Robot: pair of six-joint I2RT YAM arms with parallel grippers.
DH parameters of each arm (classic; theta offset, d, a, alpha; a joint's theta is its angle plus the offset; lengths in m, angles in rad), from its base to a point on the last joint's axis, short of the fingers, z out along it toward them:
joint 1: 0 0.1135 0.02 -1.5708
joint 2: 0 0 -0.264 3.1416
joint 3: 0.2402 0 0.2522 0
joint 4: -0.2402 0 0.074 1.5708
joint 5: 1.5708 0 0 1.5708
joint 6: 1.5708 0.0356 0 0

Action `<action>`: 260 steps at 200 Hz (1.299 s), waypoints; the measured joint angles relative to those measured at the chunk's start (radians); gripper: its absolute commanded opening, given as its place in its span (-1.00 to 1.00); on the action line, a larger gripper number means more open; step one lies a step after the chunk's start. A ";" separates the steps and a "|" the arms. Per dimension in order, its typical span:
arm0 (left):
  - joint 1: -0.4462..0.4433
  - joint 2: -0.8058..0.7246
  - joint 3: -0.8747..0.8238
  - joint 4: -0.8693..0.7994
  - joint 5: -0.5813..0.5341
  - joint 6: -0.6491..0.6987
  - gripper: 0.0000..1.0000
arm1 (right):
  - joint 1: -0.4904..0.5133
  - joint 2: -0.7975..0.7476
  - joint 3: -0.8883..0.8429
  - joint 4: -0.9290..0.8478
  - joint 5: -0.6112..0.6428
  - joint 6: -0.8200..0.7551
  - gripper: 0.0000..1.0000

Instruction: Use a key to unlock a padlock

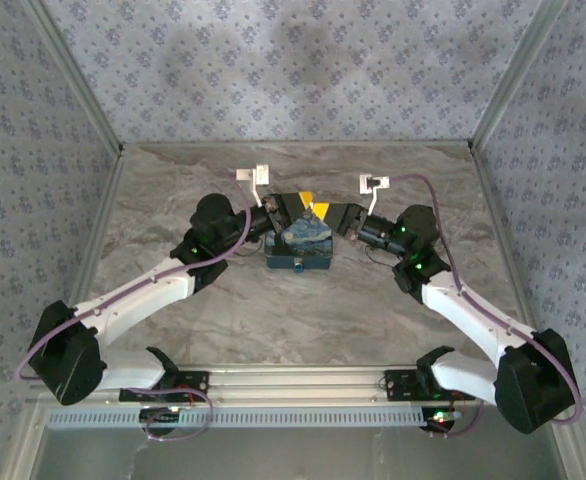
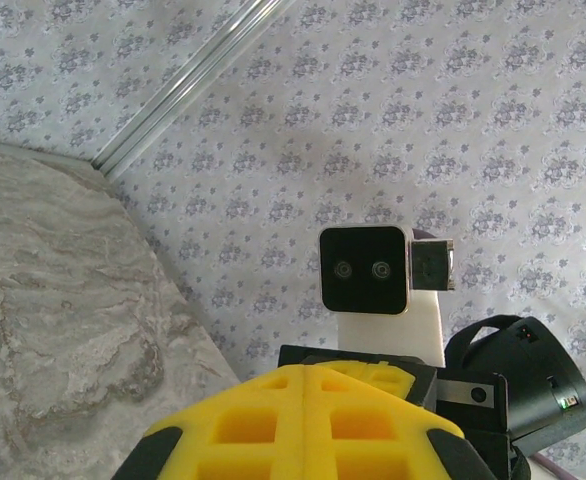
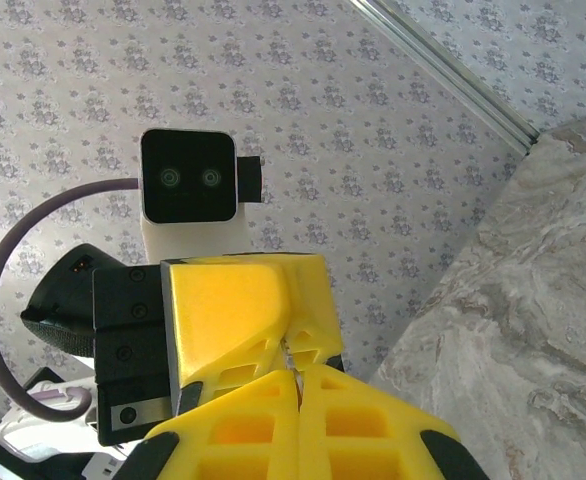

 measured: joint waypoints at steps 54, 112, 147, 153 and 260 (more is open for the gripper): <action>0.024 -0.116 -0.031 -0.112 -0.065 0.037 0.22 | -0.046 -0.040 -0.001 -0.047 0.003 -0.030 -1.00; 0.033 -0.251 -0.119 -0.336 -0.176 0.089 0.58 | -0.095 -0.043 0.063 -0.311 0.046 -0.195 -1.00; 0.027 -0.252 -0.232 -0.434 -0.220 0.084 0.93 | -0.100 0.039 0.201 -0.524 0.138 -0.358 -1.00; 0.022 -0.249 -0.256 -0.439 -0.230 0.082 0.96 | -0.100 0.057 0.219 -0.549 0.156 -0.384 -1.00; -0.065 0.024 -0.374 -0.319 -0.315 0.072 0.96 | -0.103 0.408 0.367 -0.821 0.454 -0.606 -1.00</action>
